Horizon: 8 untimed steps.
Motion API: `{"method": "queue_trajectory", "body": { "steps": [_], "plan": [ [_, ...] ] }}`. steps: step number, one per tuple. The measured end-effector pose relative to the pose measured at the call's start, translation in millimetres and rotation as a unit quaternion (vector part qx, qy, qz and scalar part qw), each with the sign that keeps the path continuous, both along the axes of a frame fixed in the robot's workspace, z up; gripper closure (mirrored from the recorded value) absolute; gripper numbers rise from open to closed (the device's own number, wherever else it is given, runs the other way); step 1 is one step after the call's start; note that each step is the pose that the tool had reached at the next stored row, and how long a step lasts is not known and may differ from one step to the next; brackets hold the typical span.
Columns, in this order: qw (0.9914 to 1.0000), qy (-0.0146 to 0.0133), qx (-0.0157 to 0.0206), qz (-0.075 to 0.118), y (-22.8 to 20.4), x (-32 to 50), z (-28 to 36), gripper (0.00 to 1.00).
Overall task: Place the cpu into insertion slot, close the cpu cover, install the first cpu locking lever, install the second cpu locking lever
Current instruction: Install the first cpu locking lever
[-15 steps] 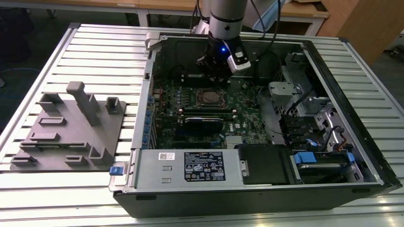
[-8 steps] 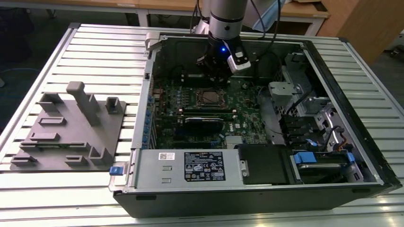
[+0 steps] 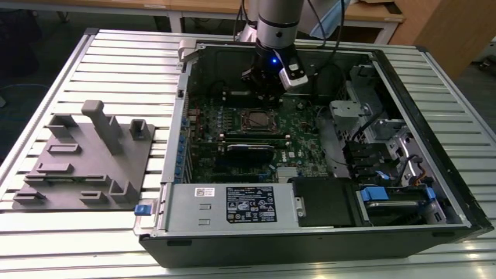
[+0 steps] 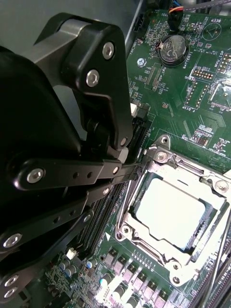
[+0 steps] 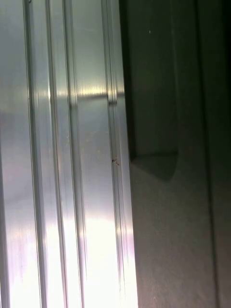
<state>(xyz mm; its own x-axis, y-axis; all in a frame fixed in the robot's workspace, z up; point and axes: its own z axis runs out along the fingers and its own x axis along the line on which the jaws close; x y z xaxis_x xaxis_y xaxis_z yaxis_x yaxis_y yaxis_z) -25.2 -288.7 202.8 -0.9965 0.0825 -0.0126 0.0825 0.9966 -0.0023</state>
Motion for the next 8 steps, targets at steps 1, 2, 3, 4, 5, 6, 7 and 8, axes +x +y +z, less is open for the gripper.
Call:
{"method": "queue_trajectory", "body": {
  "steps": [1, 2, 3, 4, 5, 6, 7, 8],
  "plan": [
    [1.00000, 0.0000, 0.0002, 0.000, 0.0, 0.0, 0.0, 0.89],
    [1.00000, 0.0000, 0.0003, 0.000, 0.0, 0.0, 0.0, 0.89],
    [1.00000, 0.0000, 0.0003, 0.000, 0.0, 0.0, 0.0, 0.89],
    [1.00000, 0.0000, 0.0003, 0.000, 0.0, 0.0, 0.0, 0.89],
    [1.00000, 0.0000, 0.0003, 0.000, 0.0, 0.2, 0.0, 0.89],
    [1.00000, 0.0000, 0.0003, 0.000, 0.0, 0.4, 0.0, 0.89],
    [1.00000, 0.0000, 0.0003, 0.000, 0.0, 0.5, -0.1, 0.89],
    [1.00000, 0.0000, 0.0002, 0.000, 0.0, 0.7, -0.2, 0.89]
  ]
}}
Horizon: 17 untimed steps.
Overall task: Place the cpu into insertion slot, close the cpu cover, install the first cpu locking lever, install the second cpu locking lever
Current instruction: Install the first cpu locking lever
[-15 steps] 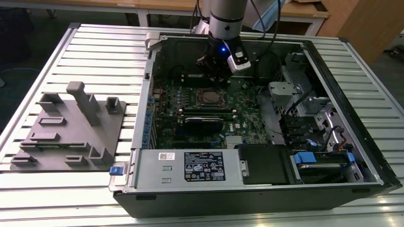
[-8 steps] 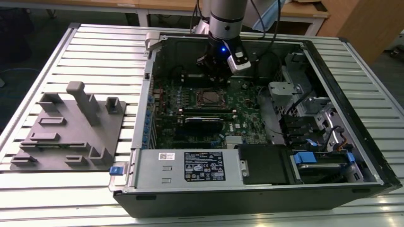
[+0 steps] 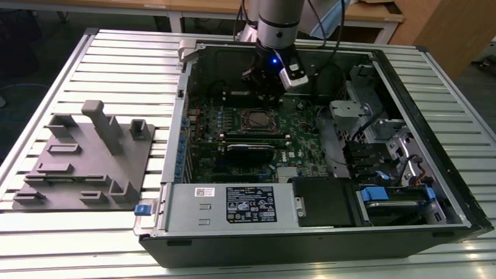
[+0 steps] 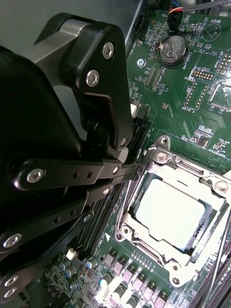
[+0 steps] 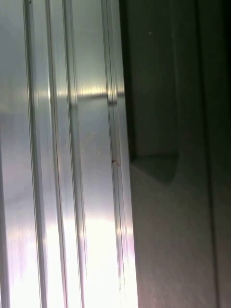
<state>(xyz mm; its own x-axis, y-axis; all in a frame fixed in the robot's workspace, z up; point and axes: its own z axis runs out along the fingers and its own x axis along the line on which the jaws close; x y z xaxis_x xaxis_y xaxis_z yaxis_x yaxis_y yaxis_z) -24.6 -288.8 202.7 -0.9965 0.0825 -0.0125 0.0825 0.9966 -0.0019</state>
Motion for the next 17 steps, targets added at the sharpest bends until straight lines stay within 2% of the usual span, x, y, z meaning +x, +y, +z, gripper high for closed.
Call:
{"method": "queue_trajectory", "body": {
  "steps": [10, 17],
  "plan": [
    [1.00000, 0.0000, 0.0000, 0.000, 0.0, 0.4, -1.8, 0.89],
    [1.00000, -0.0001, 0.0002, 0.000, 0.1, 0.4, -0.7, 0.89]
  ]
}}
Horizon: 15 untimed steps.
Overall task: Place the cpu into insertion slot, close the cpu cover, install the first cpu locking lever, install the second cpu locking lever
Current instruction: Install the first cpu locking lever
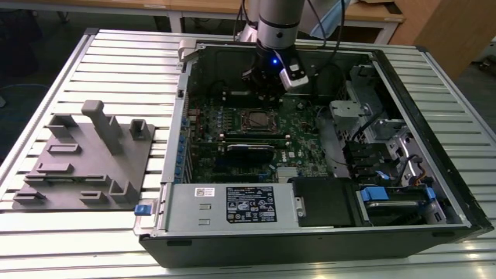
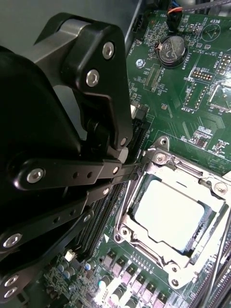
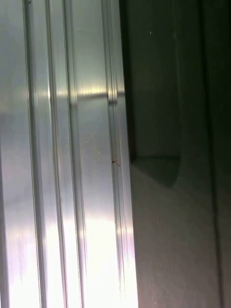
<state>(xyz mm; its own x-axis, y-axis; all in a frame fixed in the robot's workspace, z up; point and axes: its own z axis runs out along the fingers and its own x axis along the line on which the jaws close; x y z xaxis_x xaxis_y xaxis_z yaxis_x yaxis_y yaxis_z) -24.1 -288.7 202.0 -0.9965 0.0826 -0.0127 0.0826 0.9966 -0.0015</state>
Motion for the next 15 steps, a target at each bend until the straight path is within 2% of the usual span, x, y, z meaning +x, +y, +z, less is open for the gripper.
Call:
{"method": "queue_trajectory", "body": {
  "steps": [15],
  "plan": [
    [1.00000, 0.0001, -0.0001, 0.000, -0.1, 0.0, 3.5, 0.89]
  ]
}}
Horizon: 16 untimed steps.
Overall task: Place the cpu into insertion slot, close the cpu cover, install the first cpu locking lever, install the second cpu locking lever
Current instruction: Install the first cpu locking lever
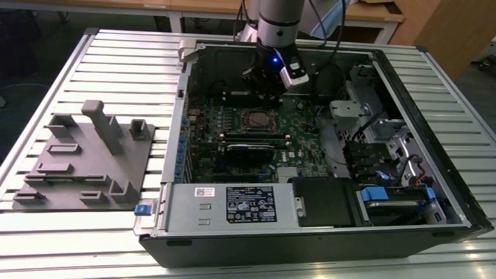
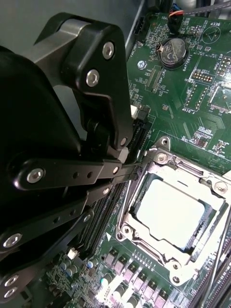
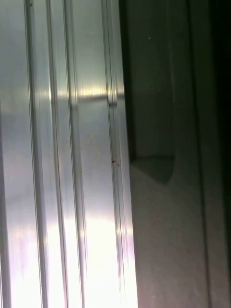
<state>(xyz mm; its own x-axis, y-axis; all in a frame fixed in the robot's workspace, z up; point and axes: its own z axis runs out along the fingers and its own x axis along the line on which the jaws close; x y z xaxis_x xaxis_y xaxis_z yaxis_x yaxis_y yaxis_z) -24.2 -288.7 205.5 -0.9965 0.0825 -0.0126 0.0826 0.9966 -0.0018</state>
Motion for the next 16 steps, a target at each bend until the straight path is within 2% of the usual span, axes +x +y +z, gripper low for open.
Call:
{"method": "queue_trajectory", "body": {
  "steps": [16],
  "plan": [
    [1.00000, 0.0000, 0.0003, 0.000, -0.3, 0.0, 0.6, 0.89]
  ]
}}
